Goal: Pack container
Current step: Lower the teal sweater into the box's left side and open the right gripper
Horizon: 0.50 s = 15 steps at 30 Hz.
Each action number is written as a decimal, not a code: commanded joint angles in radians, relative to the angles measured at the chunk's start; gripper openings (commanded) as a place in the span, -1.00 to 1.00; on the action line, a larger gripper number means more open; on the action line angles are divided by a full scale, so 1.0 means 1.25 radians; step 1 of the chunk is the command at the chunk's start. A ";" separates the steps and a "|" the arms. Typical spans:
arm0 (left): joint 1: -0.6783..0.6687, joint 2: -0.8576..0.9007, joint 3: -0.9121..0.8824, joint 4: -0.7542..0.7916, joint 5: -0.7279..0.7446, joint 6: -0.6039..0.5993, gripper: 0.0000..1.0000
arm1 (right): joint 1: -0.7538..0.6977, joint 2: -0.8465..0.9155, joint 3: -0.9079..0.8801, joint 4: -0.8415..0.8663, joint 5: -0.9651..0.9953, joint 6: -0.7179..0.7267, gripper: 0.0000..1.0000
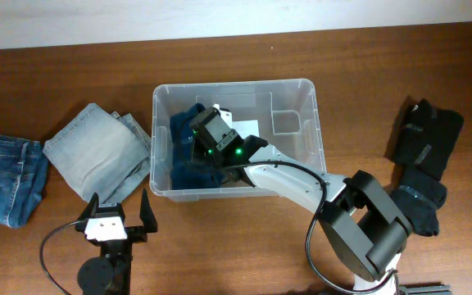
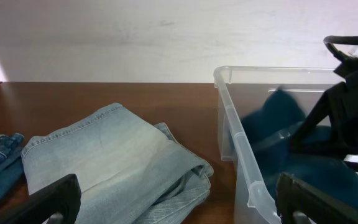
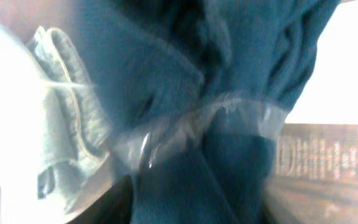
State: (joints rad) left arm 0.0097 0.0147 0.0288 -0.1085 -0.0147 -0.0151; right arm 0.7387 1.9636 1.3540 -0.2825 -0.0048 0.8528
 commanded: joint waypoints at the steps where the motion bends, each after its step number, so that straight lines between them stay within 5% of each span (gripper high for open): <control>1: 0.003 -0.007 -0.006 0.003 -0.005 0.007 0.99 | 0.011 0.002 0.020 0.002 -0.015 -0.030 0.18; 15: 0.003 -0.007 -0.006 0.003 -0.005 0.007 0.99 | -0.011 -0.016 0.021 -0.059 -0.007 -0.159 0.70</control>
State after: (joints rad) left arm 0.0097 0.0147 0.0288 -0.1085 -0.0147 -0.0151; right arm 0.7364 1.9636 1.3575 -0.3416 -0.0196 0.7200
